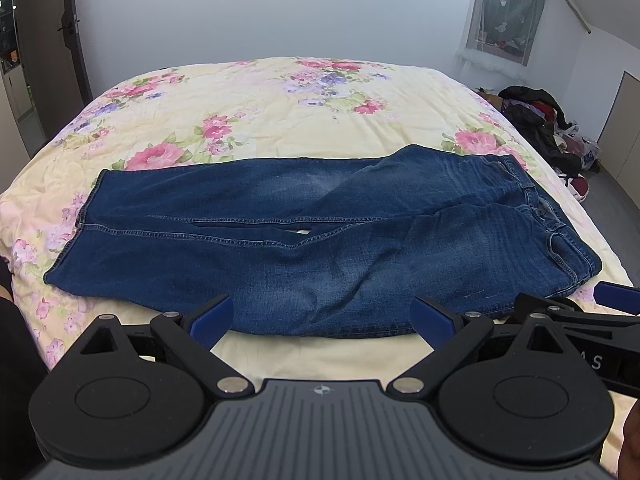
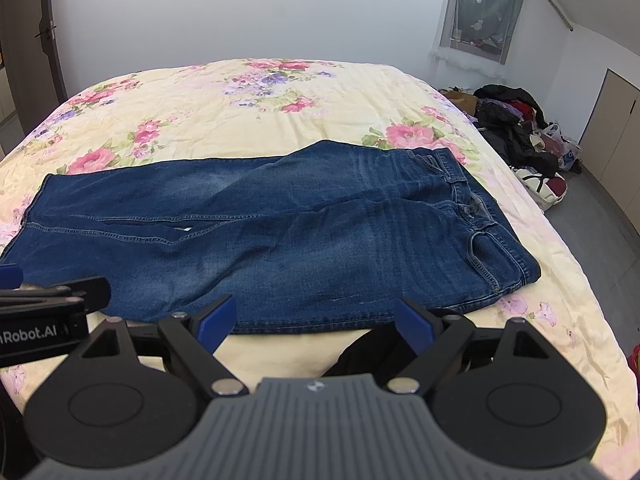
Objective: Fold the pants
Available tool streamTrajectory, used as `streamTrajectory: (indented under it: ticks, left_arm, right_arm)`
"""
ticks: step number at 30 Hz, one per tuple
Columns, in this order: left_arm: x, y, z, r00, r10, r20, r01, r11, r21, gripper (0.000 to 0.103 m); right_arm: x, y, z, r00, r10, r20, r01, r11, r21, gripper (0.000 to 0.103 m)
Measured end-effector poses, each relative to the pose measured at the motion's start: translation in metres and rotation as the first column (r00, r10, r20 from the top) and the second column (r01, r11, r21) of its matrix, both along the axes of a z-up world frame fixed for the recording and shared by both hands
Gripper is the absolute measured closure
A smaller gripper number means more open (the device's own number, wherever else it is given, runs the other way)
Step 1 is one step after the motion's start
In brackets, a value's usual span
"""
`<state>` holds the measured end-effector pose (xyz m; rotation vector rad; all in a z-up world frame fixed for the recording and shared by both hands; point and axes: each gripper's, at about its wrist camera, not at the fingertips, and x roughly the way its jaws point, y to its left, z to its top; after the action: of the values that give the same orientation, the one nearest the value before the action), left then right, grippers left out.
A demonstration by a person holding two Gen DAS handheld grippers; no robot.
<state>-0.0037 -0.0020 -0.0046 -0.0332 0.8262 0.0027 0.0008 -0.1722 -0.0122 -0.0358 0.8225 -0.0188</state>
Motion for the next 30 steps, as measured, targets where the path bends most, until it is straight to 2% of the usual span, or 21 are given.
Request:
streamTrajectory:
  ticks: [14,17,19,22,25,28,30]
  left_arm:
    - [0.001,0.01,-0.002,1.0,0.009,-0.009,-0.01,1.0,-0.028,0.0]
    - [0.005,0.022,-0.006,0.999,0.006,-0.035,-0.009,0.996,-0.091,0.0]
    - [0.009,0.037,-0.009,0.999,0.021,-0.047,-0.028,0.988,-0.152,0.0]
    - [0.019,0.068,-0.017,0.996,0.065,-0.061,-0.079,0.96,-0.268,0.0]
    - [0.029,0.115,-0.03,0.985,0.157,-0.071,-0.173,0.907,-0.384,0.0]
    - [0.031,0.169,-0.043,0.943,0.334,-0.014,-0.31,0.858,-0.41,0.0]
    - [0.038,0.199,-0.053,0.917,0.399,-0.019,-0.376,0.847,-0.375,0.0]
  right_arm:
    - [0.003,-0.003,-0.002,1.0,-0.011,0.003,0.011,1.0,-0.006,0.02]
    - [0.004,-0.008,-0.001,1.0,-0.021,0.019,0.021,1.0,0.01,0.02]
    - [0.006,-0.019,0.003,0.998,-0.033,0.047,0.031,0.998,0.058,0.02]
    - [0.014,-0.047,0.005,0.991,-0.075,0.11,0.062,0.991,0.122,0.02]
    - [0.032,-0.087,-0.007,0.974,-0.138,0.18,0.113,0.983,0.143,0.02]
    - [0.06,-0.139,-0.03,0.956,-0.255,0.144,0.237,0.963,0.126,0.02]
    - [0.074,-0.18,-0.047,0.94,-0.323,0.114,0.296,0.933,0.204,0.02]
